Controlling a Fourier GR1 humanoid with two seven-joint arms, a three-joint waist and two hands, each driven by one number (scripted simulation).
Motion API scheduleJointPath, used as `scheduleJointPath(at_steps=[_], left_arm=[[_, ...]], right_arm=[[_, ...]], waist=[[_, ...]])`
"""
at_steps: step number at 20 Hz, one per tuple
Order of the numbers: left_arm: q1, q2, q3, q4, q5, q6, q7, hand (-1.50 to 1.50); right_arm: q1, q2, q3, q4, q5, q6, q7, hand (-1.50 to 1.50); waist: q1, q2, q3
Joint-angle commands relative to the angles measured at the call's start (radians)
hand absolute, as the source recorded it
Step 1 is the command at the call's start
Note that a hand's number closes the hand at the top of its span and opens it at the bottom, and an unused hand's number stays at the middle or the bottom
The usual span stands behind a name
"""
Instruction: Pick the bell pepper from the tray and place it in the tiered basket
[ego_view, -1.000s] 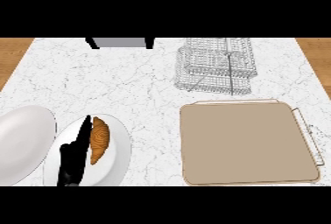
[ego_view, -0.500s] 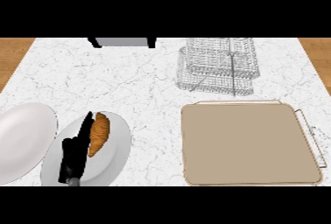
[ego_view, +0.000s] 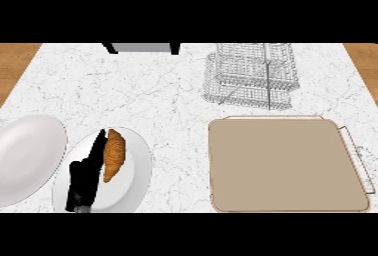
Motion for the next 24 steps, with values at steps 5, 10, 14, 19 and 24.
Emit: scheduleJointPath(at_steps=[5,10,14,19,24], left_arm=[[0.035,-0.030,-0.031,-0.038,-0.046,0.032,0.008,0.00],[-0.010,-0.049,-0.010,-0.004,-0.036,0.033,0.006,0.00],[-0.050,-0.034,0.006,0.020,-0.034,0.017,0.032,0.00],[-0.020,-0.023,0.009,-0.017,-0.031,0.003,0.030,0.00],[-0.074,0.006,0.043,0.014,-0.009,-0.030,0.032,0.00]], right_arm=[[-0.058,0.128,0.107,0.149,0.096,-0.080,-0.087,1.50],[-0.123,0.151,0.117,0.383,0.185,-0.188,-0.199,1.50],[-0.145,0.252,0.139,0.489,0.241,-0.301,-0.156,1.50],[-0.196,0.254,0.047,0.630,0.176,-0.306,-0.223,1.50],[-0.175,0.299,-0.073,0.676,0.034,-0.270,-0.253,-1.50]], waist=[[-0.006,-0.002,0.000],[0.000,0.002,0.000],[0.003,0.004,0.000],[0.007,0.005,0.001],[0.006,0.009,0.001]])
